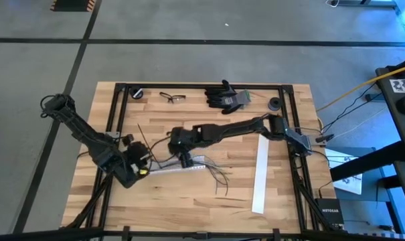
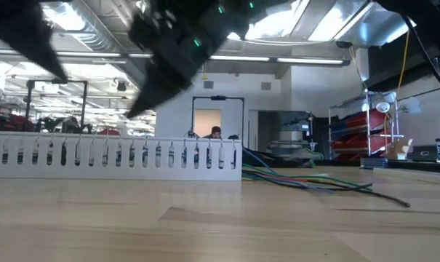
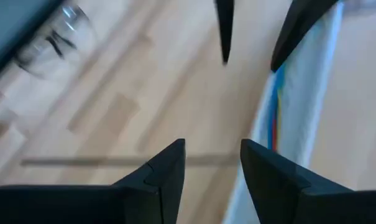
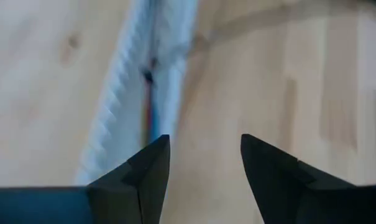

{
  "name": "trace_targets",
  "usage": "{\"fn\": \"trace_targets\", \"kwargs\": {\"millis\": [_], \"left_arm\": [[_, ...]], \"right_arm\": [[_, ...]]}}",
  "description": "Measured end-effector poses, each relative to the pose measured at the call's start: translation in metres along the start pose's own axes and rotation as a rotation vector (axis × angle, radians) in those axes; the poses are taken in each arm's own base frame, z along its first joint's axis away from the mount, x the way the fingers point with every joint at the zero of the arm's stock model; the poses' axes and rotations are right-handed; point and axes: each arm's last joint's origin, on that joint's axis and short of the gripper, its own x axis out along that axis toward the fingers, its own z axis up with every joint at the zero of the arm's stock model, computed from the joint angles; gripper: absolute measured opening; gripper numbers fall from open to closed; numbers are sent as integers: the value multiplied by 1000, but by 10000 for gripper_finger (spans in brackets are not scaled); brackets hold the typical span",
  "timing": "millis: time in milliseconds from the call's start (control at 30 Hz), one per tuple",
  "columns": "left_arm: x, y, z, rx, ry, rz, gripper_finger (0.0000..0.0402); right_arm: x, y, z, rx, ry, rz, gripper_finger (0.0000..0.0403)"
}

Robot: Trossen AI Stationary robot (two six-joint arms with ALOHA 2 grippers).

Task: Ziptie cables
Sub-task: Adjust the cable duct

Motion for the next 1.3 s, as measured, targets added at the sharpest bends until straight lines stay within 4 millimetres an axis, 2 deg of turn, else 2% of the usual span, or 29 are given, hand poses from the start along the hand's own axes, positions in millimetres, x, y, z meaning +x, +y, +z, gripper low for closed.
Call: {"fn": "trace_targets", "kwargs": {"millis": [133, 233, 333, 500, 733, 800, 900, 1067, 1300], "left_arm": [[17, 6, 14, 14, -19, 74, 141], [37, 15, 18, 62, 29, 121, 141], [55, 24, 21, 99, 125, 103, 141], [74, 34, 21, 142, 248, 3, 141], [75, 33, 20, 129, 361, -143, 141], [74, 31, 18, 117, 406, -203, 141], [70, 29, 18, 89, 451, -272, 141], [58, 22, 20, 54, 475, -368, 141], [55, 16, 1, 30, 540, -349, 141]], "right_arm": [[-4, -3, -21, 40, -9, -35, 167], [6, 6, -37, 63, -63, -33, 151], [17, 16, -51, 75, -97, -10, 138], [23, 33, -59, 50, -151, 53, 125], [19, 27, -60, 59, -126, 21, 122], [11, 23, -52, 60, -144, -1, 122], [4, 21, -45, 60, -164, -11, 122], [4, 22, -47, 61, -145, -6, 122], [4, 22, -48, 61, -137, -5, 122]]}}
